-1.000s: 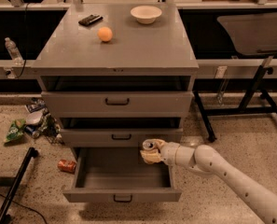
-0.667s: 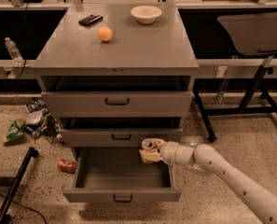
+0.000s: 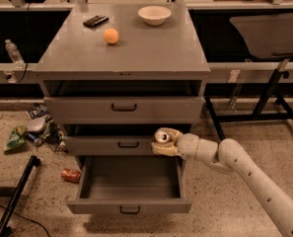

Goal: Pick orange can from bottom drawer and place on counter

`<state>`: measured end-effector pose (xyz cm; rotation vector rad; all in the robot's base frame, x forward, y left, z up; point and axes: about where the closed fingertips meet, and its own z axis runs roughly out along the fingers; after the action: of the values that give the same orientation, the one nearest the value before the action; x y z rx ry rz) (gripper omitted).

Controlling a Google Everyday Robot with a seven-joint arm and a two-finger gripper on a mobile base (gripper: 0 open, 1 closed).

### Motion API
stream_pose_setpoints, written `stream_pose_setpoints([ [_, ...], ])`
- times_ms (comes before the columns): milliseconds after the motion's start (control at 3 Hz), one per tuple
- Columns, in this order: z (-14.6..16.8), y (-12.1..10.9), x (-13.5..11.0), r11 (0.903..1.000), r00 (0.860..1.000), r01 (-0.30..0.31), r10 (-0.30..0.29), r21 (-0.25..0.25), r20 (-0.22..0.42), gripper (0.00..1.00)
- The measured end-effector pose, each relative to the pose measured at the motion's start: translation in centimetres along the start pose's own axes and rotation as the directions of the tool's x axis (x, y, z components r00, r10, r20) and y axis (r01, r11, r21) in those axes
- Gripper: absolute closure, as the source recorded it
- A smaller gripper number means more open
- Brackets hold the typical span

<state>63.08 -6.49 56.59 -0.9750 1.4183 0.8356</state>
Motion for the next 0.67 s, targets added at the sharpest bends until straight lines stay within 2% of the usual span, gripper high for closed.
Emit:
stream_pose_setpoints([
  [333,-1.2,0.2,-6.5,0.9966,0.996,0.076,-0.075,-0.031,0.057,1.00],
  [667,-2.2,0.1,-13.4,0.9863,0.994,0.109,-0.107,-0.124,0.019,1.00],
])
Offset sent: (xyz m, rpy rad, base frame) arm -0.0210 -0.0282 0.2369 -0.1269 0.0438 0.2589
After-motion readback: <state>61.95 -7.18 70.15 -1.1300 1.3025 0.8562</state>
